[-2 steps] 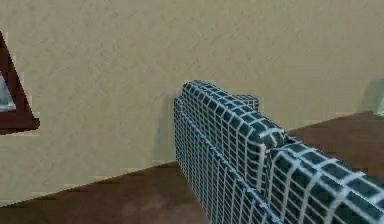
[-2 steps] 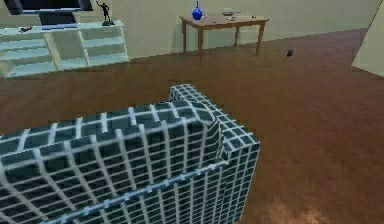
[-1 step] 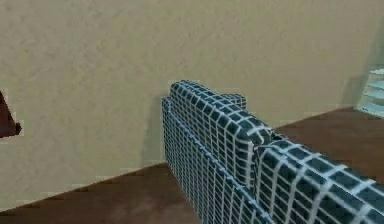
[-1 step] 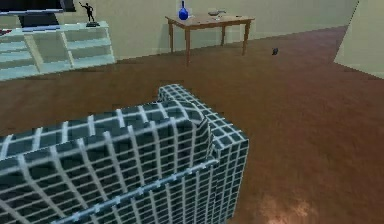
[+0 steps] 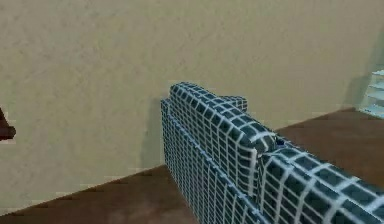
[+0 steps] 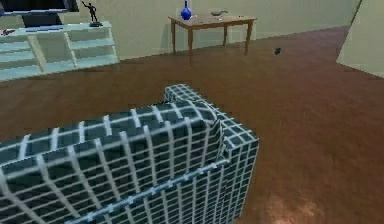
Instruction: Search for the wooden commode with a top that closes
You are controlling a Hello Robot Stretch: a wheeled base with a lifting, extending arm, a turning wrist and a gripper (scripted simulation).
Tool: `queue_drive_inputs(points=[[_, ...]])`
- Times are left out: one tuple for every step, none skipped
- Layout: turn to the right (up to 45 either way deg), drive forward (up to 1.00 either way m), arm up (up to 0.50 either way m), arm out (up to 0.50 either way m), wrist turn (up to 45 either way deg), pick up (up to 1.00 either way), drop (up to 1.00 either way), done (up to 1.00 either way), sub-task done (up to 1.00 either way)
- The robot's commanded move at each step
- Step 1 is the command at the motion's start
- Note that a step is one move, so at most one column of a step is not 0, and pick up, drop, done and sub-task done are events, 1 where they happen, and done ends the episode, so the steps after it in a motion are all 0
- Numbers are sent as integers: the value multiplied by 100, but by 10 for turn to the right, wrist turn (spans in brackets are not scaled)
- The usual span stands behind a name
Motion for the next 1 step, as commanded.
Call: queue_drive_inputs(points=[[-450,0,0,0,0,0,0,0,0]])
